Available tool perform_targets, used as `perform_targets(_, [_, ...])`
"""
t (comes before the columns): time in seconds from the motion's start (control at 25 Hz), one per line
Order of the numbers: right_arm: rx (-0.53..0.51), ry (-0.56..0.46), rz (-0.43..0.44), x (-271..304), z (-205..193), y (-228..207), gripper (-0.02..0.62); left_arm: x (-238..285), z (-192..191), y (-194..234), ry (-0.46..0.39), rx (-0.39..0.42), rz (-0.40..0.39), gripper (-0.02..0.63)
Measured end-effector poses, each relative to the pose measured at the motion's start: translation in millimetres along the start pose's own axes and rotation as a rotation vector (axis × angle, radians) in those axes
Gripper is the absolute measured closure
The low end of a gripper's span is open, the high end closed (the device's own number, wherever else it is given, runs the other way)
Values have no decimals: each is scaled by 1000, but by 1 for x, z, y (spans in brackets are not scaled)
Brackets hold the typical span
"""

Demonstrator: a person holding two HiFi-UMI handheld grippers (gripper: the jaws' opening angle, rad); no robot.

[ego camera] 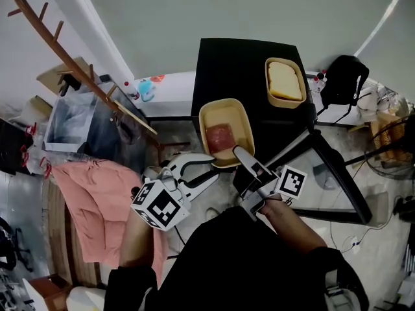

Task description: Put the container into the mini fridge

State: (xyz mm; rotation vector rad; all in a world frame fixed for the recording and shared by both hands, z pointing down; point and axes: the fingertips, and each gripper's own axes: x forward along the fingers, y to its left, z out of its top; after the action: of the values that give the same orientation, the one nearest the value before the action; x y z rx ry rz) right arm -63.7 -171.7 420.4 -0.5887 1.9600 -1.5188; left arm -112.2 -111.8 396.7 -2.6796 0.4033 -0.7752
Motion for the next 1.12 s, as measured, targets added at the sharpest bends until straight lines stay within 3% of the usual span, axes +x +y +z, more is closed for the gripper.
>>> perform_targets(0.36, [-17,45,32,-25,-29,-2,371,-20,-9,-19,-171,-184,29,489])
perform_targets(0.76, [102,-22,-53,-59,-44,-58,373,-4,-46,-51,-143,-338,-12,489])
perform_targets(1.12, [60,-112,-98,-59,-9,-101,373,8,-75,-49,-105,-429,67,495])
